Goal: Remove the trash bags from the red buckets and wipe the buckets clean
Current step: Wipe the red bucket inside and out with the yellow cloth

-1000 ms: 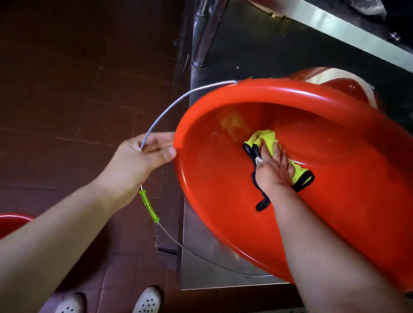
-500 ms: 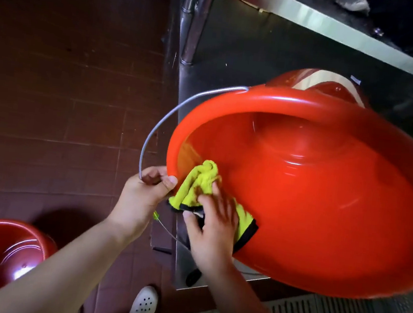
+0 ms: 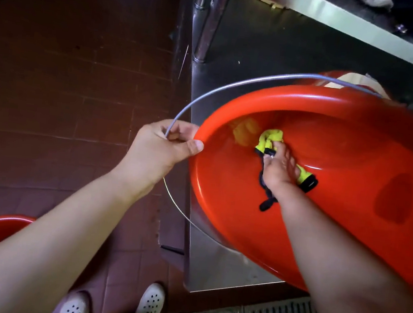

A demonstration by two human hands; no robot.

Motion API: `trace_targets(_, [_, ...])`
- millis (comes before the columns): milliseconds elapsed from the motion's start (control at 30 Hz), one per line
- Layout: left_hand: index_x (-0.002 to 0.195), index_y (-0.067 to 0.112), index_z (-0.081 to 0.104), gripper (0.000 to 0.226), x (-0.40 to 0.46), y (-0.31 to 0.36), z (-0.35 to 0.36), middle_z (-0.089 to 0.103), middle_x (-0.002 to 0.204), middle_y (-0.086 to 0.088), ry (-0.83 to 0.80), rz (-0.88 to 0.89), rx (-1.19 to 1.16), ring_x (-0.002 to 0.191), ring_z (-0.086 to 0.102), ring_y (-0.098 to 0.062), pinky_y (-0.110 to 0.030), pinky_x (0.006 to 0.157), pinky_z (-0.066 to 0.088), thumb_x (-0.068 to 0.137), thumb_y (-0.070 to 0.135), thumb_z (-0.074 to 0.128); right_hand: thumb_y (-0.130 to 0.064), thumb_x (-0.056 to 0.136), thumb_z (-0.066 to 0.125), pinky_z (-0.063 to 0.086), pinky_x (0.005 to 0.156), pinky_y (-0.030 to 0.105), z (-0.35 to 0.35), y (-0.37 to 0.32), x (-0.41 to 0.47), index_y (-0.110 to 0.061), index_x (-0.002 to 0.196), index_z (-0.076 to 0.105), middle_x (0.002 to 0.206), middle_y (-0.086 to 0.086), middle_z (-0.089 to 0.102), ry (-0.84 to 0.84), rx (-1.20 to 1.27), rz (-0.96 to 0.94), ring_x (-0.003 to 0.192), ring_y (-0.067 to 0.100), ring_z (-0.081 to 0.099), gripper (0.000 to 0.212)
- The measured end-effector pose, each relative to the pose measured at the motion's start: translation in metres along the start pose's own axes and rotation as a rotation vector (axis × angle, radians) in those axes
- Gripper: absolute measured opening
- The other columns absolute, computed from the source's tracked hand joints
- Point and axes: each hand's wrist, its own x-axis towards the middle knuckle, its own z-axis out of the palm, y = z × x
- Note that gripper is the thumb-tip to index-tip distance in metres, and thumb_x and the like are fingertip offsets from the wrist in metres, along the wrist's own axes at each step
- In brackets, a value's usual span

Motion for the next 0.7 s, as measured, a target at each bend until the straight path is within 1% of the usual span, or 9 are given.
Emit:
trace_targets(100, [0.098,0.012,0.068,0.027,-0.014,-0.023,-0.005,0.073,0.093,0.0,0.04,-0.077,-0.137,0.093,0.067,-0.013,-0.023,0.083,0.051,0.072,0.004,0.073,-0.028,0.095,0.045,0.02,0.107,0.04,0.0,-0.001,-0.001,-0.034,0.147,0.017,0.153,-0.003,0.025,-0.034,-0.044,0.004,0.136,0.025,0.026,0.059])
trace_targets(167, [0.093,0.016,0.07,0.027,-0.031,-0.044,-0.001,0.073,0.092,0.002,0.055,-0.174,-0.167,0.093,0.067,-0.013,-0.03,0.088,0.052,0.07,0.006,0.076,-0.028,0.096,0.044,0.019,0.108,0.041,-0.002,-0.001,-0.004,-0.039,0.148,0.003,0.156,-0.007,0.018,-0.057,-0.082,-0.016,0.137,0.026,0.024,0.067])
trace_targets(200, [0.09,0.016,0.07,0.021,-0.038,-0.053,0.002,0.074,0.089,0.003,0.054,-0.221,-0.183,0.091,0.067,-0.014,-0.033,0.089,0.052,0.071,0.006,0.075,-0.028,0.096,0.043,0.019,0.108,0.041,-0.004,-0.003,-0.007,-0.041,0.148,0.002,0.156,-0.008,0.016,-0.078,-0.082,-0.023,0.137,0.026,0.024,0.067])
trace_targets(267, [0.09,0.01,0.068,0.013,-0.046,-0.063,0.01,0.073,0.084,0.001,0.05,-0.275,-0.225,0.086,0.069,-0.016,-0.035,0.084,0.055,0.077,0.009,0.067,-0.031,0.095,0.042,0.018,0.109,0.04,-0.008,-0.011,-0.021,-0.045,0.147,0.009,0.156,-0.008,0.017,-0.134,-0.057,-0.028,0.136,0.027,0.024,0.063])
trace_targets(333, [0.091,0.007,0.065,0.013,-0.046,-0.066,0.013,0.072,0.083,-0.001,0.07,-0.275,-0.263,0.084,0.069,-0.016,-0.03,0.077,0.056,0.08,0.01,0.061,-0.041,0.094,0.04,0.018,0.109,0.04,-0.007,-0.02,-0.053,-0.043,0.146,0.016,0.156,-0.007,0.017,-0.154,-0.032,-0.071,0.134,0.03,0.027,0.058])
trace_targets(433, [0.088,0.009,0.063,0.01,-0.046,-0.063,0.015,0.071,0.077,0.002,0.077,-0.272,-0.3,0.078,0.068,-0.012,-0.026,0.073,0.057,0.079,0.009,0.06,-0.055,0.083,0.025,0.021,0.108,0.043,-0.002,-0.032,-0.132,-0.043,0.146,0.02,0.154,-0.004,0.024,-0.125,0.046,-0.215,0.128,0.032,0.033,0.064])
trace_targets(533, [0.085,0.013,0.065,0.008,-0.048,-0.06,0.016,0.07,0.077,0.001,0.081,-0.274,-0.224,0.077,0.066,-0.013,-0.028,0.074,0.056,0.082,0.006,0.062,-0.048,0.084,0.031,0.031,0.104,0.048,0.002,-0.035,-0.189,-0.042,0.145,0.019,0.15,-0.001,0.035,-0.044,0.102,-0.345,0.123,0.031,0.041,0.062])
trace_targets(633, [0.09,0.01,0.066,0.014,-0.047,-0.052,0.017,0.066,0.087,-0.009,0.083,-0.237,-0.126,0.085,0.062,-0.019,-0.037,0.088,0.052,0.078,0.012,0.071,-0.044,0.086,0.03,0.036,0.099,0.046,-0.002,-0.028,-0.182,-0.041,0.145,0.012,0.149,-0.001,0.035,-0.023,0.118,-0.366,0.118,0.031,0.045,0.062])
trace_targets(700, [0.092,0.008,0.066,0.012,-0.042,-0.042,0.018,0.068,0.086,-0.004,0.077,-0.175,-0.077,0.081,0.063,-0.011,-0.026,0.083,0.051,0.08,0.006,0.069,-0.045,0.084,0.026,0.035,0.098,0.045,-0.004,-0.024,-0.159,-0.041,0.146,0.013,0.15,-0.001,0.035,-0.018,0.123,-0.342,0.118,0.032,0.045,0.063])
